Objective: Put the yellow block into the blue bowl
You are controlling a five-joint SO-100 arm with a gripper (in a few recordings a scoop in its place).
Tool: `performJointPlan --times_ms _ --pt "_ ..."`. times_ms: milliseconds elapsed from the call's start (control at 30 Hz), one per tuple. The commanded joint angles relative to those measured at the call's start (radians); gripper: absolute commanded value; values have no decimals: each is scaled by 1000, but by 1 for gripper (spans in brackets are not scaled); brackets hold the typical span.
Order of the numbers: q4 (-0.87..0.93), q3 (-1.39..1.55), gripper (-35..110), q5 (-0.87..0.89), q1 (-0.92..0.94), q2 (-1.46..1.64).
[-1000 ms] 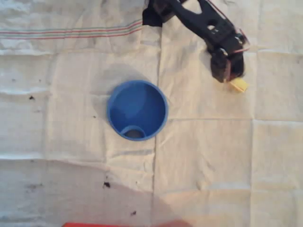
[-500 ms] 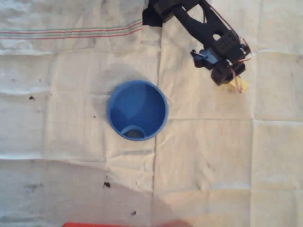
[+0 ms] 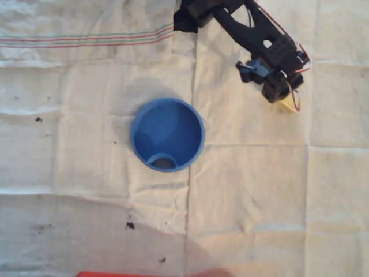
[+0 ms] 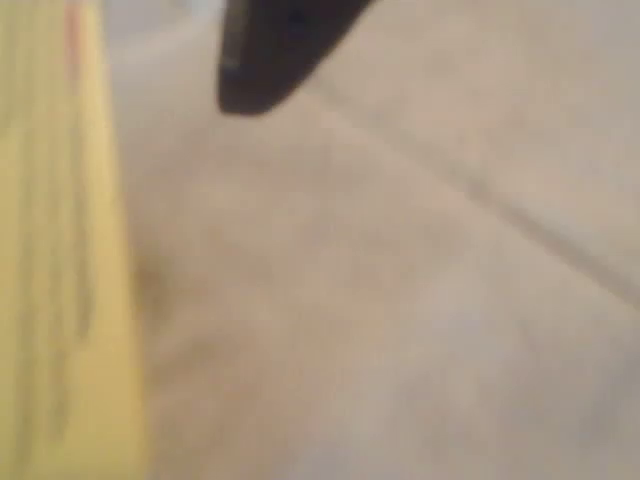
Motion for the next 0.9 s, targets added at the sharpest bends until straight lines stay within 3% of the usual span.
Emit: performJointPlan --times_ms 0,667,867 --pt "-14 -72 27 2 -5 -5" --pt "-28 -80 26 3 -9 -143" --pt "-28 -80 4 3 -9 -144"
